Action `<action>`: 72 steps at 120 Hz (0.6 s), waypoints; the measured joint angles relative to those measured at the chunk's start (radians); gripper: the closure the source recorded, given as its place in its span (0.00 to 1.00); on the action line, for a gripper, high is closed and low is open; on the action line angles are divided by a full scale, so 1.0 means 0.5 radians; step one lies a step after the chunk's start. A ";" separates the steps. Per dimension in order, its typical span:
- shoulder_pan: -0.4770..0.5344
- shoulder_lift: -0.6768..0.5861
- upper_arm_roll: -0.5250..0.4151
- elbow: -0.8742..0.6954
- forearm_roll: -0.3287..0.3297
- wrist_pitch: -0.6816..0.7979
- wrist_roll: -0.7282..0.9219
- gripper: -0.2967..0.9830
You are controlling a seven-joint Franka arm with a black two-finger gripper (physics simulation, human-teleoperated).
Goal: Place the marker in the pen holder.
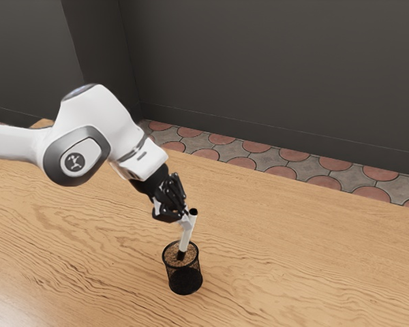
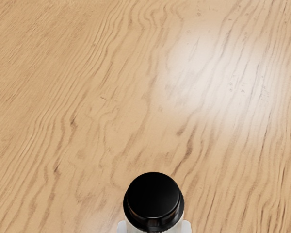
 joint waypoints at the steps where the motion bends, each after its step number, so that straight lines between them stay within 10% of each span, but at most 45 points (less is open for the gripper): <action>1: -0.001 -0.001 0.003 -0.002 0.001 0.013 -0.001 0.85; 72: -0.431 -0.003 0.686 -0.098 0.002 0.506 -0.019 0.85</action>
